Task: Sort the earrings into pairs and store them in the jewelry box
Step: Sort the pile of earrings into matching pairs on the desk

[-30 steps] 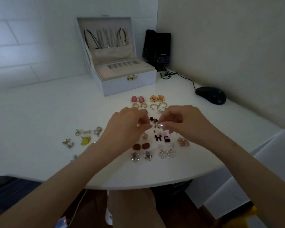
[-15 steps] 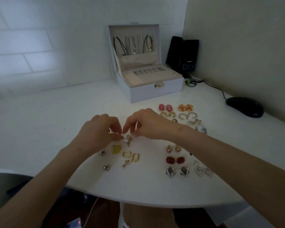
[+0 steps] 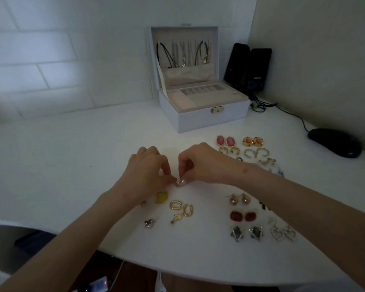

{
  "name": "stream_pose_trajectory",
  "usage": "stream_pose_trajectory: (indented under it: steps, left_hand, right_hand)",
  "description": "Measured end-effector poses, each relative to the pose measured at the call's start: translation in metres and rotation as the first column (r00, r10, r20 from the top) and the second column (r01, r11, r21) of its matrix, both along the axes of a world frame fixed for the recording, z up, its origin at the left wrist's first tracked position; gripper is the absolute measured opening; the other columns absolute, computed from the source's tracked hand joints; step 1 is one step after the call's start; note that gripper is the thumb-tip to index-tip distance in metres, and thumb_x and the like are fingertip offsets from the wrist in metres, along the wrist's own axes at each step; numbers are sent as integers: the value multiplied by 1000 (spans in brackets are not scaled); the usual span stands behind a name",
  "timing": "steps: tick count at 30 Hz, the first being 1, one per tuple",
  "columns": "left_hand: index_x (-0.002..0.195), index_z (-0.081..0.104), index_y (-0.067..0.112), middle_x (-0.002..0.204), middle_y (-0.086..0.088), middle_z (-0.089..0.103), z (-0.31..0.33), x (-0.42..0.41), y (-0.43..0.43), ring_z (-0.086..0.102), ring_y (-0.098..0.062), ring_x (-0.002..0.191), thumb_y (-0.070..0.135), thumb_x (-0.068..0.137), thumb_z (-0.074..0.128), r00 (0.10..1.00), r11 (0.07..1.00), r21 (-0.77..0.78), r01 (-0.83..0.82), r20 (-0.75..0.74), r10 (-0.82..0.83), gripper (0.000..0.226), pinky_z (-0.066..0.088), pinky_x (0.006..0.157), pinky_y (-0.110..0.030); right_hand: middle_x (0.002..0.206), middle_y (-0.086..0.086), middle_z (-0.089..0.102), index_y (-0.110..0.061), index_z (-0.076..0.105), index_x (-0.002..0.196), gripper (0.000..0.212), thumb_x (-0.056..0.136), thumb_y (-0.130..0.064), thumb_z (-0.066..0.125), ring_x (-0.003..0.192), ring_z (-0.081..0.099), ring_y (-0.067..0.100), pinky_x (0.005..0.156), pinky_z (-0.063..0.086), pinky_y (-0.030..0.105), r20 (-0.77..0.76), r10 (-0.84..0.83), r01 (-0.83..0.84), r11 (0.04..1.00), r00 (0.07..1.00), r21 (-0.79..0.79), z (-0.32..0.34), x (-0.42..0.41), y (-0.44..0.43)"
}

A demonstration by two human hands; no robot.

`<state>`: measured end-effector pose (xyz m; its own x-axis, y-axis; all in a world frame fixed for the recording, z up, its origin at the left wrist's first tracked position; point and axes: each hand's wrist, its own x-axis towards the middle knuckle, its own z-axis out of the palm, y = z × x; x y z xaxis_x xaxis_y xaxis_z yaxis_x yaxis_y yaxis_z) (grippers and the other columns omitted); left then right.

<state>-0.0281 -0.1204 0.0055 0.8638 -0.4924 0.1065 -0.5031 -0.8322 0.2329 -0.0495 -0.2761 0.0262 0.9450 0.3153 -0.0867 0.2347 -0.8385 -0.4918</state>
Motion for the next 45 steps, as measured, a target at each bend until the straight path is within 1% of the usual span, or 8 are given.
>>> stream_pose_trajectory:
  steps: [6, 10, 15, 21, 25, 30, 37, 45]
  left_hand:
    - [80, 55, 31, 96, 5, 46, 7, -2, 11, 42, -14, 98, 40, 81, 65, 997, 997, -70, 38, -65, -43, 13, 33, 80, -26]
    - [78, 52, 31, 92, 7, 49, 15, 1, 26, 47, -14, 93, 28, 82, 66, 1000, 988, -152, 17, 12, -15, 14, 39, 80, -29]
    - [68, 46, 38, 85, 12, 48, 20, 4, 38, 48, -14, 89, 25, 81, 67, 1000, 990, -139, -26, -4, 26, 28, 38, 78, -30]
    - [73, 55, 30, 83, 15, 56, 22, -5, 43, 50, -1, 78, 21, 81, 67, 999, 978, -208, 9, -50, -20, 18, 35, 66, -12]
    - [79, 58, 31, 81, 15, 62, 25, -17, 42, 53, 1, 77, 31, 76, 71, 978, 984, -165, 60, -187, -91, 13, 39, 66, -11]
    - [83, 53, 34, 82, 17, 52, 9, -29, 29, 44, 1, 78, 42, 76, 69, 986, 991, 31, 132, -110, -128, 19, 35, 71, -15]
    - [90, 58, 25, 86, 14, 53, 14, -34, 20, 54, -7, 82, 22, 88, 52, 994, 990, 87, 113, -13, -112, 7, 46, 76, -22]
    - [83, 58, 24, 85, 10, 63, 36, 20, -21, 60, -10, 83, 18, 88, 57, 968, 973, -83, 214, -113, -223, 8, 48, 81, -30]
  right_hand:
    - [73, -8, 56, -16, 68, 82, 10, 77, -23, 73, 65, 48, 2, 53, 35, 10, 88, 53, -47, 996, 995, -76, 4, -7, 4]
    - [71, -12, 51, -21, 69, 85, 11, 78, -28, 72, 65, 48, 2, 60, 38, 17, 126, 107, -113, 993, 986, 44, 5, -18, 22]
    - [68, -16, 45, -21, 65, 86, 15, 74, -25, 75, 61, 41, -1, 55, 32, 16, 140, 188, -178, 981, 972, -78, -5, -19, 37]
    - [65, -11, 60, -14, 65, 73, 12, 73, -8, 75, 55, 54, -6, 56, 45, 8, 25, 67, -70, 980, 997, 185, 5, -17, 25]
    - [67, -1, 68, -13, 65, 73, 12, 74, -7, 75, 55, 62, 3, 53, 50, 16, -43, -57, 69, 938, 997, 339, 14, -10, 5]
    - [65, -3, 68, -13, 70, 80, 6, 76, -11, 74, 58, 63, 6, 53, 49, 13, -50, -107, 118, 924, 993, 363, 15, -8, -10]
    - [71, 6, 71, -8, 70, 82, 7, 76, -6, 74, 61, 67, 10, 58, 53, 17, -85, -176, 196, 895, 981, 402, 9, -6, -28]
    - [72, 3, 71, -10, 74, 80, 9, 72, -11, 77, 60, 64, 4, 60, 51, 16, -10, -213, 209, 948, 977, 240, 22, 20, -50]
